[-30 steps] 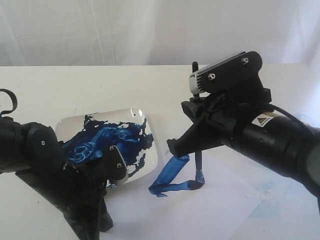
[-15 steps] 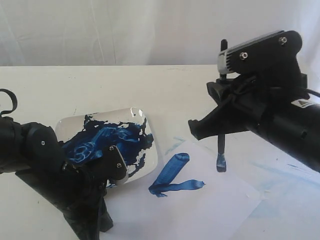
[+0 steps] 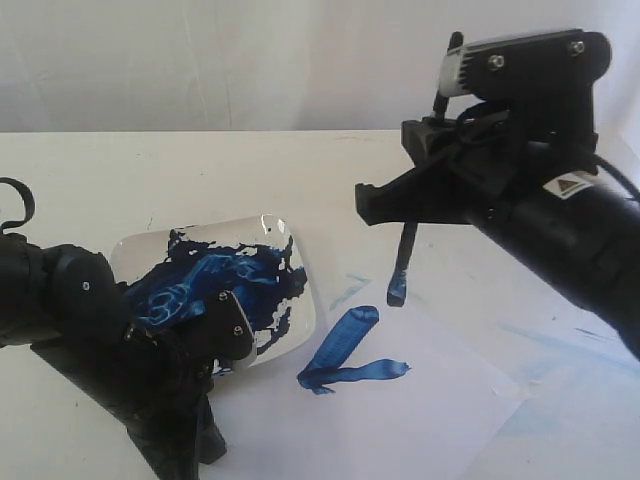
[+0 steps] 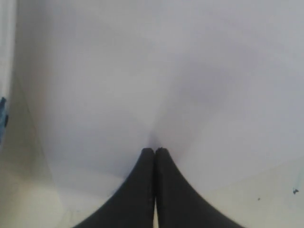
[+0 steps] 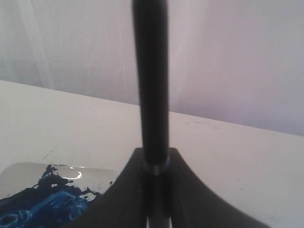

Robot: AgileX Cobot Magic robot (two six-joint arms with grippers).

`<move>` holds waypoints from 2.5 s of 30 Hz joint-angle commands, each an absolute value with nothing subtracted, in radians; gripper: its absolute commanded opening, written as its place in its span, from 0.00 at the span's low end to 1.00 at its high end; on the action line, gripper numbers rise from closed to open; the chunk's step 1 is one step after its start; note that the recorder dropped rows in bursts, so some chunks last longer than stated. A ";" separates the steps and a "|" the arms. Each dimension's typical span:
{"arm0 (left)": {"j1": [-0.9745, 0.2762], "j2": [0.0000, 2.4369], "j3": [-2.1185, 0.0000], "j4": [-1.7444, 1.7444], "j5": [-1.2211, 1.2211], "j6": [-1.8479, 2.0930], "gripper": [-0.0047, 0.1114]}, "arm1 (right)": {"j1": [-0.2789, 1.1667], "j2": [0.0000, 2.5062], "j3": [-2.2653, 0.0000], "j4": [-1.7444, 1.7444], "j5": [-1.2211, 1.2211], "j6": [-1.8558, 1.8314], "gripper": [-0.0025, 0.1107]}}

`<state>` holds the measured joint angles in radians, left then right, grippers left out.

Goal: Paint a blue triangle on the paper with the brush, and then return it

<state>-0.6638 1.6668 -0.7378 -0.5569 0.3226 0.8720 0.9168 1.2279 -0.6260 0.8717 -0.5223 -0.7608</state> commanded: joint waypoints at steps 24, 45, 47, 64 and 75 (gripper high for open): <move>-0.670 1.682 -0.729 -0.560 0.336 0.868 0.04 | 0.917 1.435 -0.697 0.806 -0.636 -0.620 0.02; -0.670 1.682 -0.729 -0.560 0.336 0.868 0.04 | 0.917 1.435 -0.801 1.089 -0.577 -0.826 0.02; -0.670 1.682 -0.729 -0.560 0.336 0.868 0.04 | 0.917 1.435 -0.805 1.199 -0.622 -0.889 0.02; -0.670 1.682 -0.729 -0.560 0.336 0.868 0.04 | 0.917 1.467 -0.805 1.256 -0.703 -0.832 0.02; -0.670 1.682 -0.729 -0.560 0.336 0.868 0.04 | 0.917 1.488 -0.806 1.211 -0.705 -0.751 0.02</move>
<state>-0.6638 1.6668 -0.7378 -0.5569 0.3226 0.8720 0.9168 1.4883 -0.7982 1.2357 -0.6917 -0.7607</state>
